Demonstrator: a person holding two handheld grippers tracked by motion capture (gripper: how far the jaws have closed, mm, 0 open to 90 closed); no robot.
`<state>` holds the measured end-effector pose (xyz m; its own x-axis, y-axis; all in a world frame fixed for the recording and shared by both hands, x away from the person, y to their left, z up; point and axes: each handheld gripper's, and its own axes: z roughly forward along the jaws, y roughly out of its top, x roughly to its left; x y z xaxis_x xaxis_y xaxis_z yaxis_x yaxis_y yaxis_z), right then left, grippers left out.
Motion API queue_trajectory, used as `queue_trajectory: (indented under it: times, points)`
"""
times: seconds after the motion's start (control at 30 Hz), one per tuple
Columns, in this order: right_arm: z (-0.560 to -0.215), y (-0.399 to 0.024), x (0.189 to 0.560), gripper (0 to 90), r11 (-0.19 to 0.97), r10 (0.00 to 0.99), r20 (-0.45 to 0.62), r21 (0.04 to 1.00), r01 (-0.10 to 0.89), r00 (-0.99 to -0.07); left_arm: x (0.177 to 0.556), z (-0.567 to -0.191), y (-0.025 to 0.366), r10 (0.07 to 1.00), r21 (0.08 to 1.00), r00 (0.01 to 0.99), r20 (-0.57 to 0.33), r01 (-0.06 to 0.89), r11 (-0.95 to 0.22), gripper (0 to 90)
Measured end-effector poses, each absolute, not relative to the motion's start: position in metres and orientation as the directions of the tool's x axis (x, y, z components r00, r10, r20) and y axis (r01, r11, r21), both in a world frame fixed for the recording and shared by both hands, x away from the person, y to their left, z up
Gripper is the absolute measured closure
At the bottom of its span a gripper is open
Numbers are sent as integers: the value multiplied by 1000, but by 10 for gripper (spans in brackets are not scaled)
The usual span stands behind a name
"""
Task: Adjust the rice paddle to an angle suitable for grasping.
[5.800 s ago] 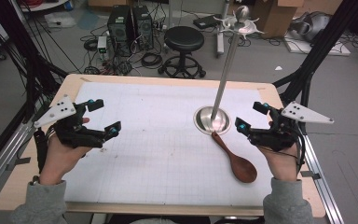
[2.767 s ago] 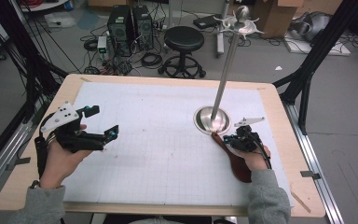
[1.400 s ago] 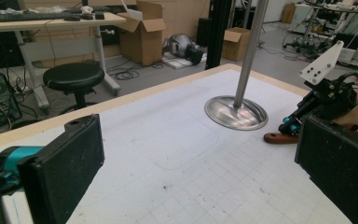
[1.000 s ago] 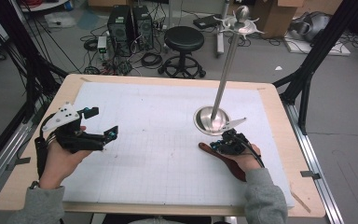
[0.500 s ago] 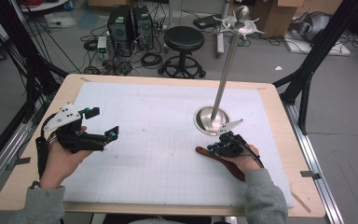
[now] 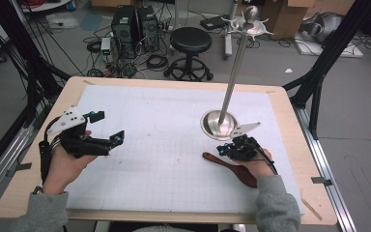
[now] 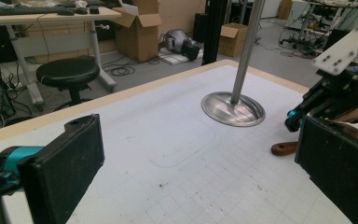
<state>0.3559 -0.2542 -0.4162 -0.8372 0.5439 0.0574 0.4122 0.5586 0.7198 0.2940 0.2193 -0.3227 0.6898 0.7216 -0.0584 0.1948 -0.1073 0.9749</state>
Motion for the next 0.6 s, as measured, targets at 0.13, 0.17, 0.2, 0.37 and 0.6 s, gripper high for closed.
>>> queue_trajectory:
  times: [0.13,0.17,0.2,0.37,0.6]
  points:
    - [-400,-268,349,707,548,514,36,755,360,-857,295,-323,219,718,975,693,-62,197,-106,18]
    - [-397,-270,347,658,547,508,36,758,355,-860,295,-323,219,717,975,694,-62,197,-106,18]
    - [-397,-270,347,658,547,508,36,758,355,-860,296,-323,219,716,974,695,-63,198,-106,18]
    - [-385,-273,339,440,571,511,-5,749,335,-860,299,-323,216,710,973,701,-70,203,-105,18]
    - [-373,-275,327,147,607,475,-22,732,309,-880,302,-324,209,698,972,713,-68,206,-115,18]
